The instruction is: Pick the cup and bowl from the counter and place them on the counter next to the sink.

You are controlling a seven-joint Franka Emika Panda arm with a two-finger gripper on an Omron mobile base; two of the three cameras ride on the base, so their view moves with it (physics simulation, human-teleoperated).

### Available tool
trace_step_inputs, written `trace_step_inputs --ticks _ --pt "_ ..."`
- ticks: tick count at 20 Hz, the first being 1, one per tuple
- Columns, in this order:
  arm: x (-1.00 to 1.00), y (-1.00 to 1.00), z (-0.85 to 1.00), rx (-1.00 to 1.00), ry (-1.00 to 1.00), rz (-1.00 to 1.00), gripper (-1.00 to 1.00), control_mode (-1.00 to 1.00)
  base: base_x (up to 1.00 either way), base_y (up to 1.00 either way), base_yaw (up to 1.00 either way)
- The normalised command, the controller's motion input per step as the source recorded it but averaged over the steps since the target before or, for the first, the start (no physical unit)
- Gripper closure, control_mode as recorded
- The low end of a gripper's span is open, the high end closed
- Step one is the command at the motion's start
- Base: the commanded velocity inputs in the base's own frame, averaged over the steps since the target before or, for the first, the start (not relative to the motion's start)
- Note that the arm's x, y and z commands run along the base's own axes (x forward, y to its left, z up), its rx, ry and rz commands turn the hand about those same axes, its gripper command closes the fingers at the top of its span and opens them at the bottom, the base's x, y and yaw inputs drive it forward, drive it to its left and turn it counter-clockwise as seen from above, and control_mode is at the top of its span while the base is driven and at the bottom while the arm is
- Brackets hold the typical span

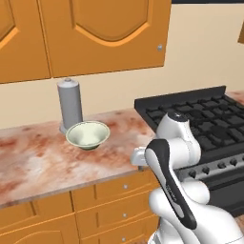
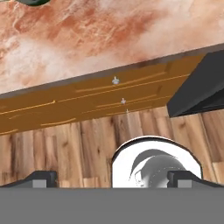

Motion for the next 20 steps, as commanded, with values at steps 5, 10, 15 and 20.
trace_step_inputs --ticks 5,10,15,20 --pt "0.00 0.00 0.00 0.00 0.00 0.00 -1.00 1.00 0.40 0.59 0.00" --pt "0.00 0.00 0.00 0.00 0.00 0.00 -1.00 1.00 0.02 0.28 0.00" --pt "0.00 0.00 0.00 0.00 0.00 0.00 -1.00 1.00 0.00 0.00 0.00" --pt "0.03 0.02 -0.04 0.00 0.00 0.00 -1.00 -1.00 0.00 0.00 0.00"
